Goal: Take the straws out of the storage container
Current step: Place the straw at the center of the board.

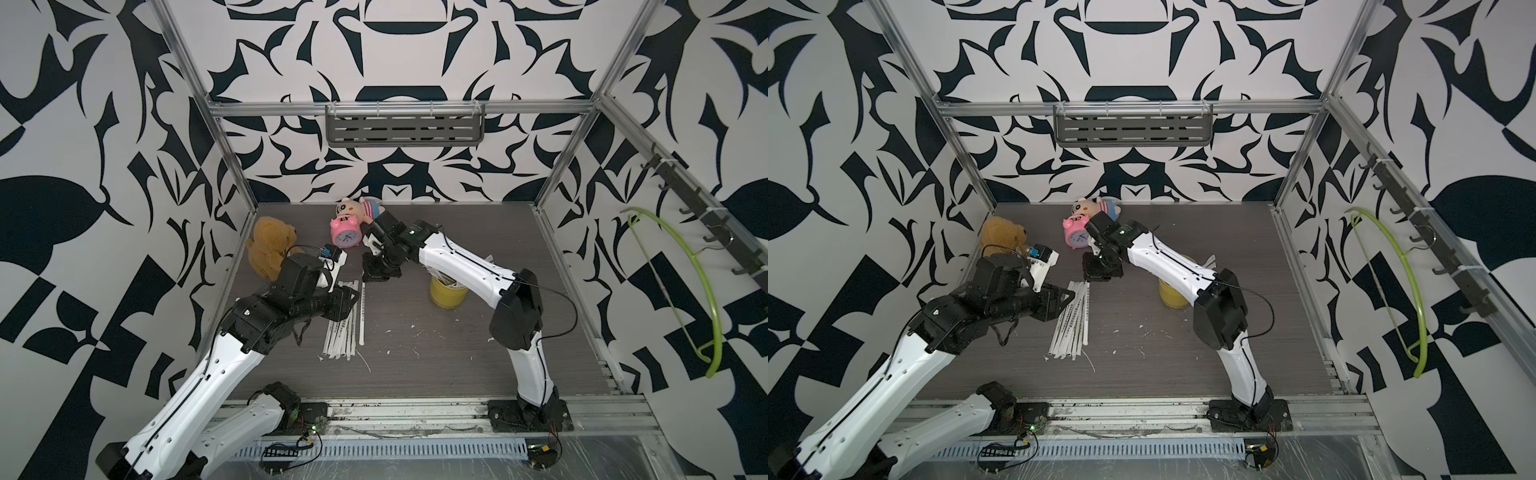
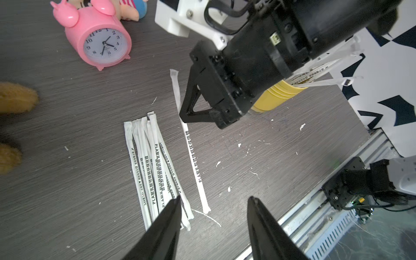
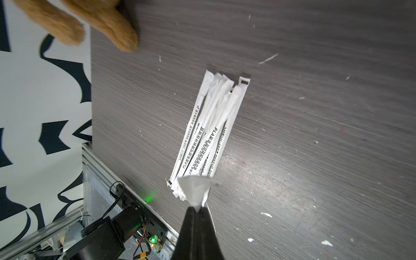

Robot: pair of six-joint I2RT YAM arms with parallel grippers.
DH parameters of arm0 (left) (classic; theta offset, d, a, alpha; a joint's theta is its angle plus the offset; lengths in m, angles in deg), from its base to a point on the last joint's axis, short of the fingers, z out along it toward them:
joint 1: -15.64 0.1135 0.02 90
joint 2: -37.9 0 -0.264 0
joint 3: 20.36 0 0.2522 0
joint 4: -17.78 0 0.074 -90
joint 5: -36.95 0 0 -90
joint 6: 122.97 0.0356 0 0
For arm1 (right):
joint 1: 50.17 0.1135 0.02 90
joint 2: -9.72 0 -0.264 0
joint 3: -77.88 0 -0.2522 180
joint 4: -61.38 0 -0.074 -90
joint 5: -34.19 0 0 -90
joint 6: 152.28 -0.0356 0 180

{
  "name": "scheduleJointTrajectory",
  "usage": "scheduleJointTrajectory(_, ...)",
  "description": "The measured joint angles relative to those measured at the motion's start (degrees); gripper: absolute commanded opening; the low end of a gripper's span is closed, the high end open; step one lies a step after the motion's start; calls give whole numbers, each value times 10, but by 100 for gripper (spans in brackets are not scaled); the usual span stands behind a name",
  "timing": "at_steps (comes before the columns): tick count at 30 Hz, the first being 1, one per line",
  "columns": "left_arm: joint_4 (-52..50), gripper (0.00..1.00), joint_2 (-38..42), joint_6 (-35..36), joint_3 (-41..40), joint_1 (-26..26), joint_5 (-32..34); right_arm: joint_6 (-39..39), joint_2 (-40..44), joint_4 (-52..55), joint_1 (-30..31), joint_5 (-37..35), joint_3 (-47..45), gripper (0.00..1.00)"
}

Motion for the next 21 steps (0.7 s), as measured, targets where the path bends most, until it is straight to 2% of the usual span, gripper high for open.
scheduleJointTrajectory(9, 13, 54, 20, -9, -17, 0, 25, -25, -69, 5, -7, 17, 17, 0)
scheduleJointTrajectory(21, 35, 54, 12, -11, -17, 0, 25, -51, -136, 6, -27, 62, 47, 0)
